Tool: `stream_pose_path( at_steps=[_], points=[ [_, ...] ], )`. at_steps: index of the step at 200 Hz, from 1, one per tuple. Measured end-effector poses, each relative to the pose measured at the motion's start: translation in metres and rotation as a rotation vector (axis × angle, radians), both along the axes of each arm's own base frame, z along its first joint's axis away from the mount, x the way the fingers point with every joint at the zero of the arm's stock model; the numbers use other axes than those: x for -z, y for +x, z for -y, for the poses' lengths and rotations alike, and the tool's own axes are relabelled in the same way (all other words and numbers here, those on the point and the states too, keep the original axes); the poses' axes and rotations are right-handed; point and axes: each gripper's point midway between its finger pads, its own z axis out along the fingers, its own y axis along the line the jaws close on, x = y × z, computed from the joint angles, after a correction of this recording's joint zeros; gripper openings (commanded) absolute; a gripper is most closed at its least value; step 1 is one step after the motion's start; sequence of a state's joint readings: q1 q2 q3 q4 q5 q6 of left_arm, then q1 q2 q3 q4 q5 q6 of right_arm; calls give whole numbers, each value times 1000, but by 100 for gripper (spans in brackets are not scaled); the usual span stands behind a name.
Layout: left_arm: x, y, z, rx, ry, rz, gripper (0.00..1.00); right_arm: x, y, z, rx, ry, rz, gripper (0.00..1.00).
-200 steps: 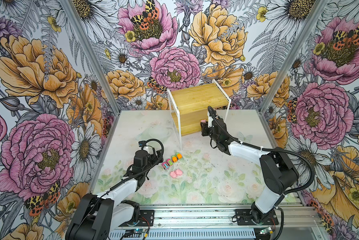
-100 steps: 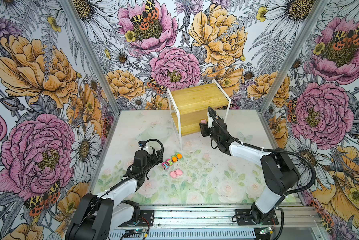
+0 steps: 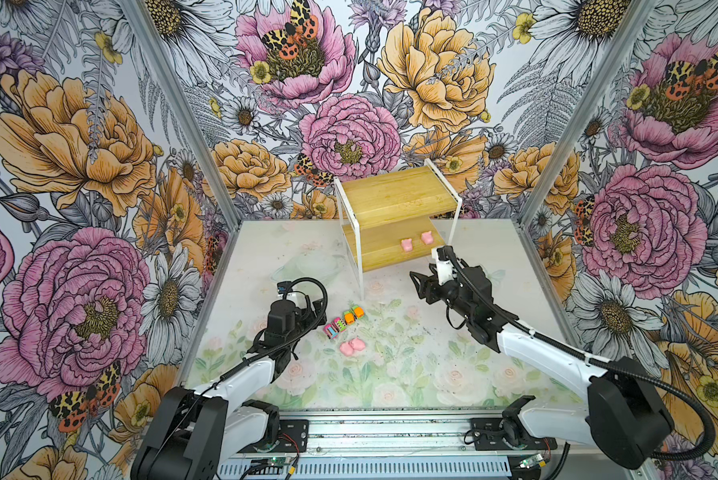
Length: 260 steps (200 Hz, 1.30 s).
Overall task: Place and organize the plastic toys onto the shelf
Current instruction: 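Move the right gripper back down over the pink pigs on the table, then lower the right gripper and close it on a pink pig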
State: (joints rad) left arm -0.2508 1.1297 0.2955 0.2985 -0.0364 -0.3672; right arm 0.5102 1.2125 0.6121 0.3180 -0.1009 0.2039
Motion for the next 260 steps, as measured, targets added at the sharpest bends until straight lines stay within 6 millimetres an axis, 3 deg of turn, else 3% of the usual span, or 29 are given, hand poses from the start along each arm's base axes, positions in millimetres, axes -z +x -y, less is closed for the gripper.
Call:
stream_pose_path(
  at_steps=[15,56,70,100,124,166,260],
  points=[
    [0,0,0,0,-1,0,99,22,-25,-5,-81,3,-10,68],
    [0,0,0,0,0,0,99,125,-99,-37,-289,-78,-166,66],
    [0,0,0,0,0,-1,99,146,-113,-50,-347,-102,-196,66],
    [1,0,0,0,1,-6,99,171,-122,-77,-420,-121,-207,65],
    [1,0,0,0,1,-8,99,174,-122,-103,-475,-107,-186,65],
    [1,0,-2,-6,1,-8,99,158,-119,-143,-564,-69,-110,62],
    [2,1,-2,-7,2,-12,99,168,-121,-159,-647,-103,-82,55]
  ],
)
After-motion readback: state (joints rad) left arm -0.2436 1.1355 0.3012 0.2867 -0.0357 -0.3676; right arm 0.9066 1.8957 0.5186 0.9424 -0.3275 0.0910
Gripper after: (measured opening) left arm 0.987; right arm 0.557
